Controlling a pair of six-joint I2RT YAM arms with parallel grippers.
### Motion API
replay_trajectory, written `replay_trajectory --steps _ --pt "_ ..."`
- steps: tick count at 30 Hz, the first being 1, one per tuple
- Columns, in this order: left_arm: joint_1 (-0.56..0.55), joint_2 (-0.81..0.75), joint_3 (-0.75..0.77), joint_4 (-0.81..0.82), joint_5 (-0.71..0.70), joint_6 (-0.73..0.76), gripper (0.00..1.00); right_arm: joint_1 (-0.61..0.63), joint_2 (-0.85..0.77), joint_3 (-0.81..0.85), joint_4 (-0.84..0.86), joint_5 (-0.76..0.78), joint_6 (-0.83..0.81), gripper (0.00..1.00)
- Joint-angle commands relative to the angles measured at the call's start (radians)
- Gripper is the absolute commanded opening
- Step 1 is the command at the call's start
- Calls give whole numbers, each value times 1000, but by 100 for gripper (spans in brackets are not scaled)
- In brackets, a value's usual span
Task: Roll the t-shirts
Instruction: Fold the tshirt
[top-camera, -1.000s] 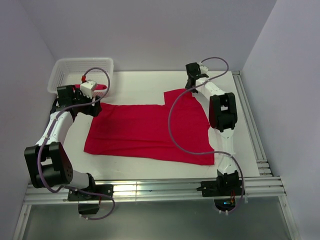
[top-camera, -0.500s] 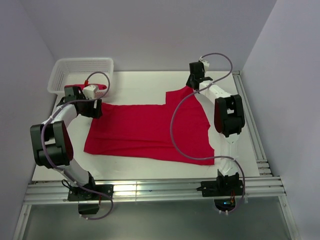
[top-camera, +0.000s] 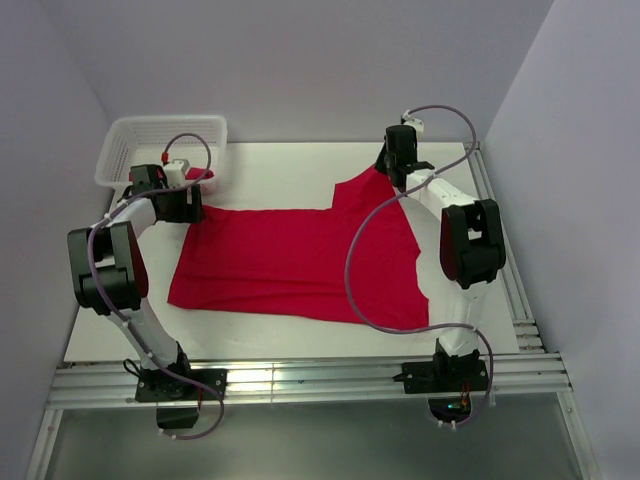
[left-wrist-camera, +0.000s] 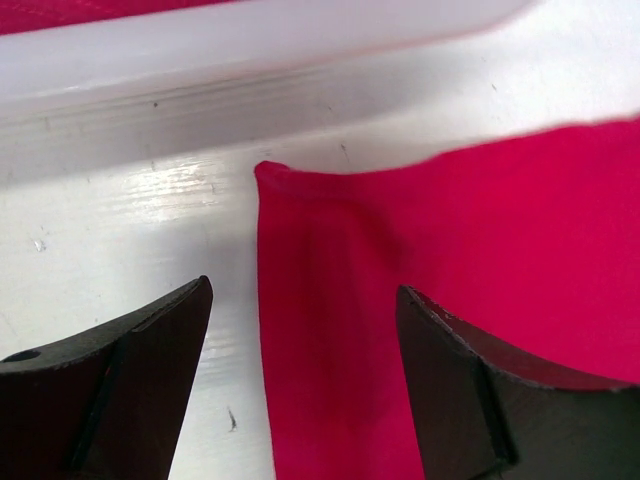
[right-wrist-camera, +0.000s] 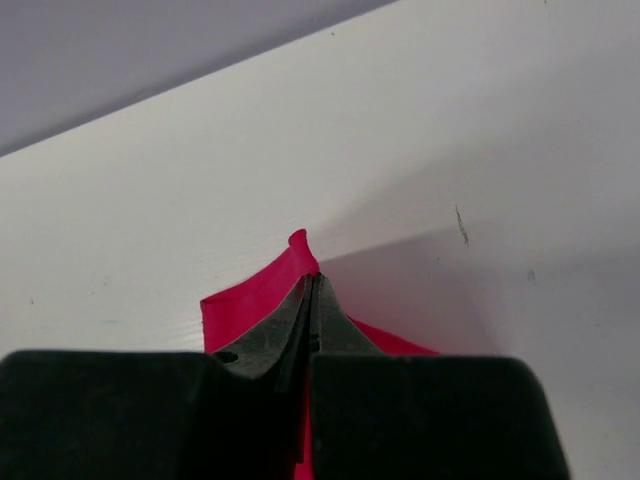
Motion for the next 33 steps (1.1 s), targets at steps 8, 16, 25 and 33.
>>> replay_trajectory --steps 8,16,25,33 --pt "57 14 -2 142 22 -291 72 7 -66 -41 100 0 -21 0" --pt "97 84 48 114 61 -295 54 7 -63 -44 120 -22 -14 0" --pt "97 161 87 125 112 -334 61 7 -74 -47 123 -28 -11 0" --pt "90 210 117 142 97 -366 60 7 -86 -48 118 -28 -8 0"
